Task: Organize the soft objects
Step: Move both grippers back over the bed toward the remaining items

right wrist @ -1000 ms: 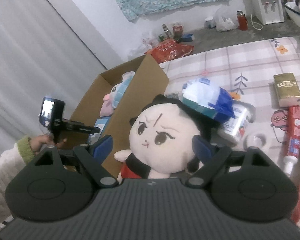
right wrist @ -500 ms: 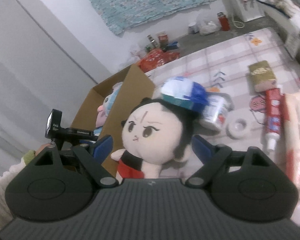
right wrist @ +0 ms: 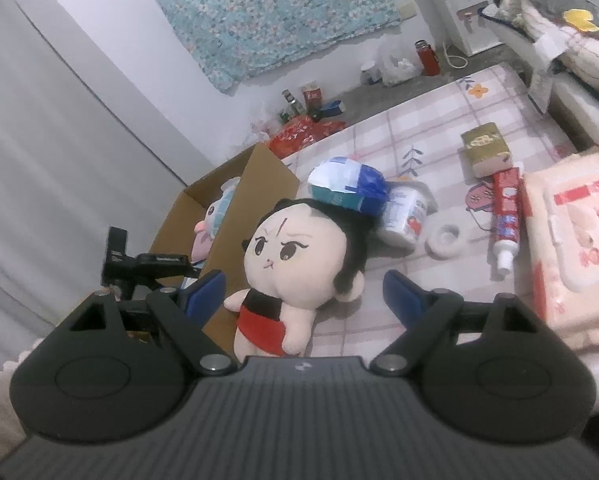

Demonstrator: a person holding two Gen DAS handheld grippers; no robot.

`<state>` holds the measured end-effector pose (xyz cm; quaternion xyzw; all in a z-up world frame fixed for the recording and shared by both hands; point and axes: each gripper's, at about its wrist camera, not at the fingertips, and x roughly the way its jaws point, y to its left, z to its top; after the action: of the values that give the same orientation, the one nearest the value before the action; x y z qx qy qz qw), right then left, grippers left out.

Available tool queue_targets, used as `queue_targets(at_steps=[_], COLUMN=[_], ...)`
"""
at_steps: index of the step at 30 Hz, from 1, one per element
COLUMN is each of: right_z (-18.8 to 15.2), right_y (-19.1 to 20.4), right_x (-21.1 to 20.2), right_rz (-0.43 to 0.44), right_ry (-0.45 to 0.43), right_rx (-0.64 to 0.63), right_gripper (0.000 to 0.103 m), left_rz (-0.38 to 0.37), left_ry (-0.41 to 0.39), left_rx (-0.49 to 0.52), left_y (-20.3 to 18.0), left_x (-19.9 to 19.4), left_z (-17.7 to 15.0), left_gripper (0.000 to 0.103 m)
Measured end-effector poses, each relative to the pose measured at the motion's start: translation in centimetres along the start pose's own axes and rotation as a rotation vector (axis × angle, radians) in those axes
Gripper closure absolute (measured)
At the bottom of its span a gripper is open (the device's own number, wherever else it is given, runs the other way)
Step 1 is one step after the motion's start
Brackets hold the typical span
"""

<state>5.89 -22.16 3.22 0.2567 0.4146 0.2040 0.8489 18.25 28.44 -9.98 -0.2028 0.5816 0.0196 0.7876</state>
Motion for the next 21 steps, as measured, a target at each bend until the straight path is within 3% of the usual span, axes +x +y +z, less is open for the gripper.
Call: queue_targets(at_steps=[4,6,12,19,21], right_z=[-0.8,-1.2,-1.9,-2.9,-3.5], right_y=[-0.5,-0.8,-1.0,-0.8,-1.3], right_x=[-1.5,-2.1,-3.7,-6.5,-7.2], right_rz=[-0.026,-0.036,-0.045,-0.109,-0.116], right_ry=[-0.017,-0.023,-0.065,-0.129,-0.142], right_rx=[0.020,0.023,0.002,-0.064,-0.058], right_gripper=[0.017,0.017,0.016,0.014,0.014], left_rz=[0.063,0.051,0.056,0.031,0.028], left_ry=[-0.001,-0.010,-0.066,-0.259,-0.315], left_rx=[-0.055,-0.088,-0.053,0.053,0.109], left_y=[1.1,1.6,0.4,-3.1,-4.5], left_x=[1.1,0.7,-1.9,-8.8,-10.7], left_z=[0.2,0.2,-1.1,-5.2,-7.2], left_gripper=[0.026,0.026,0.023,0.019,0.012])
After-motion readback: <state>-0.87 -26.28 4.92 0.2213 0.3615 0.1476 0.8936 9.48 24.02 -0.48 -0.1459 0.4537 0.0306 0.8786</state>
